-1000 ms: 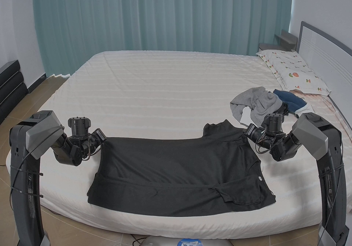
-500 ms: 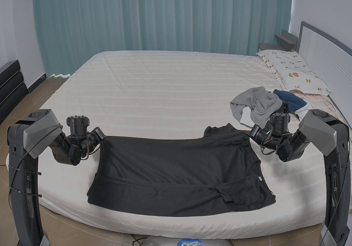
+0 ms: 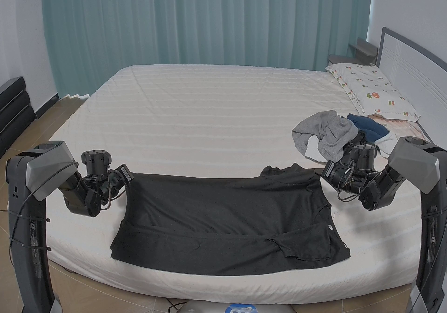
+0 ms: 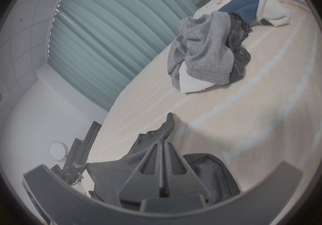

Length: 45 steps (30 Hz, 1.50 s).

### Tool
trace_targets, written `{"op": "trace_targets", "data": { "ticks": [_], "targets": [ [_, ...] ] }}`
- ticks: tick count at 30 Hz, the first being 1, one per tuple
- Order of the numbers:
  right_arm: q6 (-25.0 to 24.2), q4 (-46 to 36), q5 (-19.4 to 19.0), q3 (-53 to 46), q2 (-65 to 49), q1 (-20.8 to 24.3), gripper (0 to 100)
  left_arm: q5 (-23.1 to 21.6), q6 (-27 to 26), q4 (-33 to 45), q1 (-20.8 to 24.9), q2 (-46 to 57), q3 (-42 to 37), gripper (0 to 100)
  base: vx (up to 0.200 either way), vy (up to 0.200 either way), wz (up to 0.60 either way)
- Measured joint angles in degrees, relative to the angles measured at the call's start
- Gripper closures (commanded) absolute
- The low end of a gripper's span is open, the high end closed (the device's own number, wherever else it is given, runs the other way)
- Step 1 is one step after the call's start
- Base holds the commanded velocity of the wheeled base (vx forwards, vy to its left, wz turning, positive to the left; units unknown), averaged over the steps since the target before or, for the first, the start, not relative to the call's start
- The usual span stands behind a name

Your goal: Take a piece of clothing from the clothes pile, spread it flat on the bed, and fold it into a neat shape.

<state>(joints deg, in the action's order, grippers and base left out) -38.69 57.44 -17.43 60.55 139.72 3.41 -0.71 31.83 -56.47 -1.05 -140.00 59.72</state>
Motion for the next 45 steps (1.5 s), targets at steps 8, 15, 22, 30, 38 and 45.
{"op": "trace_targets", "data": {
  "ticks": [8, 15, 22, 30, 38, 45],
  "targets": [
    [1.74, 4.25, -1.83, -9.09, -1.62, -0.30, 100, 0.78, -4.11, -7.77, -0.11, 0.44, -8.24, 100, 0.000, 0.000, 0.00],
    [5.63, 8.79, -2.90, -18.55, -2.71, -1.16, 100, 0.84, -9.30, -16.31, -0.13, 1.05, -19.07, 100, 0.000, 0.000, 0.00],
    [10.58, 16.19, -4.18, -28.25, -3.36, -1.79, 100, 0.80, -13.06, -24.31, 0.01, 1.46, -28.48, 100, 0.000, 0.000, 0.00],
    [11.81, 20.57, -4.51, -32.94, -1.73, -2.07, 100, 0.71, -13.91, -30.07, 0.37, 0.28, -34.91, 100, 0.000, 0.000, 0.00],
    [11.76, 20.61, -4.64, -33.22, -1.01, -2.12, 0, 0.87, -13.93, -31.61, 0.87, -1.54, -36.90, 0, 0.000, 0.000, 0.00],
    [9.35, 20.68, -4.95, -32.88, -1.99, -2.65, 0, 0.95, -13.80, -32.49, 1.18, -1.66, -38.01, 0, 0.000, 0.000, 0.00]
  ]
}}
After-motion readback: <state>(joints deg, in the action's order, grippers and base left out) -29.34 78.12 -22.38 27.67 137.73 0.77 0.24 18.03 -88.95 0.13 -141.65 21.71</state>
